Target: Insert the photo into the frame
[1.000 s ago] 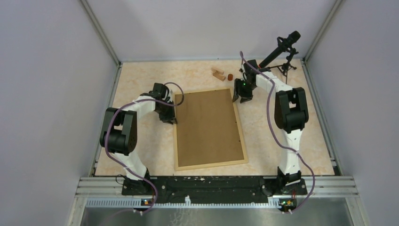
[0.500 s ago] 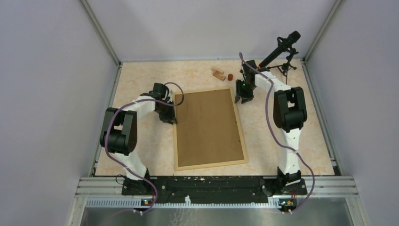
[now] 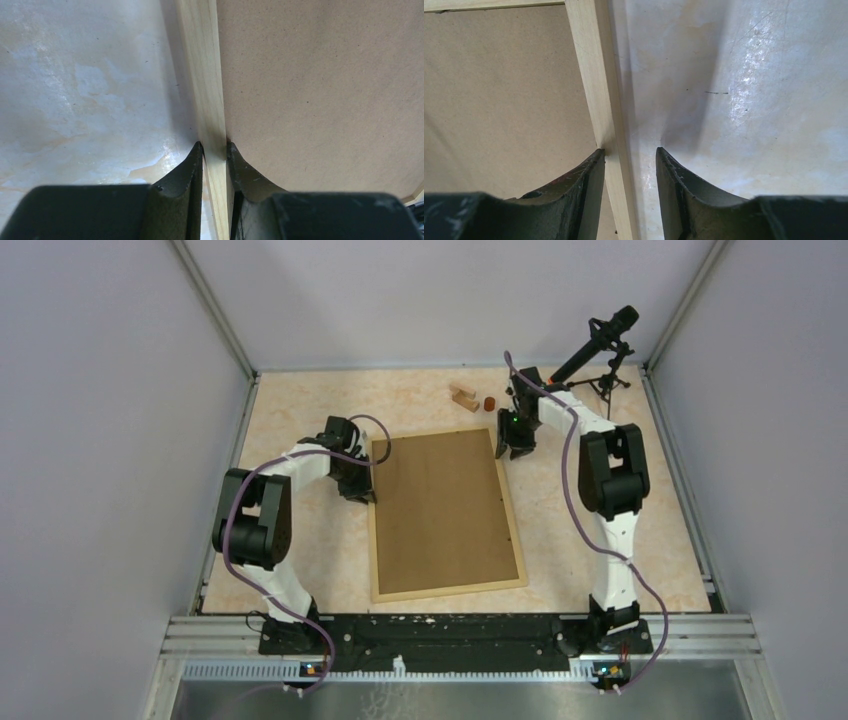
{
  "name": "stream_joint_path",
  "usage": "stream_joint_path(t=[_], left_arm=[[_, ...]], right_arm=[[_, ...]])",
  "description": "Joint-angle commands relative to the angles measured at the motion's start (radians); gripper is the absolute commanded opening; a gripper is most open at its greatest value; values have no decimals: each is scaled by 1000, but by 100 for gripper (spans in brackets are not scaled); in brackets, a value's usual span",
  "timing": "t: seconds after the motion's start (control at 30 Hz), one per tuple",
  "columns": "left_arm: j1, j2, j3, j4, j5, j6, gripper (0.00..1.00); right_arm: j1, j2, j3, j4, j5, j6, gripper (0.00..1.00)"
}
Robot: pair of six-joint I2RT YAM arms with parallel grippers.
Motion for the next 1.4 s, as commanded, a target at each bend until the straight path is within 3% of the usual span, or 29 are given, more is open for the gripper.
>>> stream_joint_path(t=[0.0, 0.5, 0.63, 0.77, 0.97, 1.37], left_arm=[[4, 22, -6, 7, -36, 18, 0], [4, 19, -8, 7, -37, 21, 0], [4, 20, -8, 7, -36, 21, 0], [4, 21, -8, 6, -36, 21, 0], [4, 18, -8, 7, -36, 21, 0], [4, 21, -6, 7, -32, 21, 0]], right_arm=[[14, 44, 28, -16, 83, -5, 41], [43, 118, 56, -76, 244, 11, 41], [43, 98, 38, -67, 199, 11, 41], [11, 45, 45, -39, 8, 19, 42], [-38, 16, 49, -39, -74, 14, 43], [-25, 16, -3, -38, 62, -2, 41]])
